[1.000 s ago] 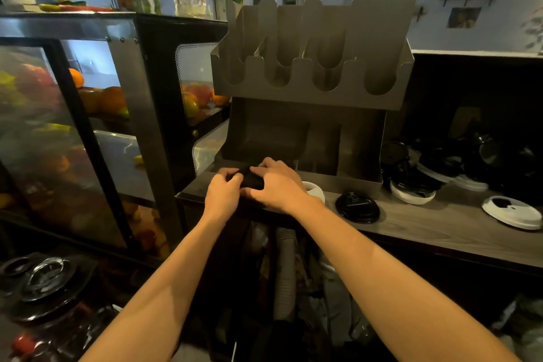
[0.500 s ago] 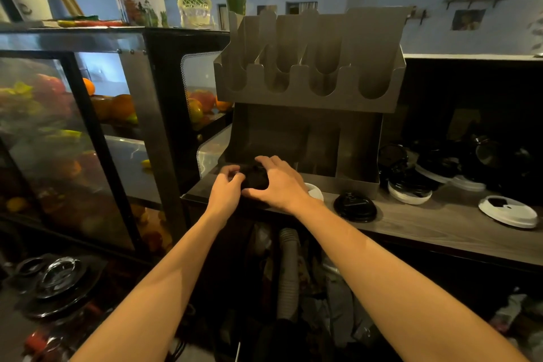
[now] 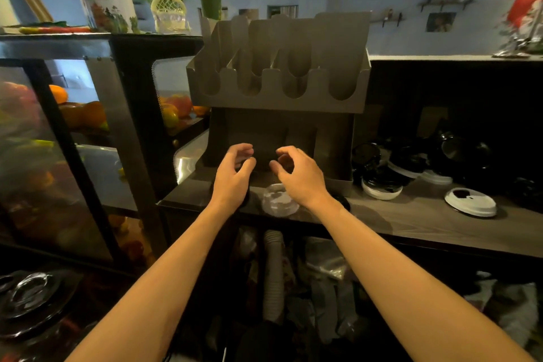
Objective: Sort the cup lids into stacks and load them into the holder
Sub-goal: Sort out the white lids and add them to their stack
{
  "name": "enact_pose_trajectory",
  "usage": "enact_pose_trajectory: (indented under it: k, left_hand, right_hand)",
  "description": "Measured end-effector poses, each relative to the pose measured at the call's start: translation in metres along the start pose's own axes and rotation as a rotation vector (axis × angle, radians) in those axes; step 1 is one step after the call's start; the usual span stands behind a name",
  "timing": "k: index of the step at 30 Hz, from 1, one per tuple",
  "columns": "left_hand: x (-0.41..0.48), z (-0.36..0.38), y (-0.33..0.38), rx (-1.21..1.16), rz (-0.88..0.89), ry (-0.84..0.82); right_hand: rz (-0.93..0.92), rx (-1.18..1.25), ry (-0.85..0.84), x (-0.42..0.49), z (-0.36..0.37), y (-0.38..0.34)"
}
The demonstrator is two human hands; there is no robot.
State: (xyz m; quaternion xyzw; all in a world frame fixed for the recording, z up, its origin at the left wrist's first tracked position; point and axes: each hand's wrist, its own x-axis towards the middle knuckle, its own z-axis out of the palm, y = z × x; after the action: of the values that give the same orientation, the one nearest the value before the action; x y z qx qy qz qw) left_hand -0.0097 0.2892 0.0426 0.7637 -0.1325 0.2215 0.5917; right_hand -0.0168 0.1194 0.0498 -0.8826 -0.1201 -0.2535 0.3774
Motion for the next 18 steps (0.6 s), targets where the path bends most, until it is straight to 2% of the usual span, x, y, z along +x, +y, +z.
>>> enact_pose_trajectory:
  k: [4, 18]
  left_hand:
    - [-0.007, 0.037, 0.017, -0.063, 0.032, -0.083]
    - [-0.046, 0.202, 0.052, -0.194, 0.076, -0.357]
  right_hand:
    - [0.032, 0.03, 0.112, -0.011, -0.036, 0.026]
    - [0.221, -0.002, 0.301, -0.071, -0.17, 0.129]
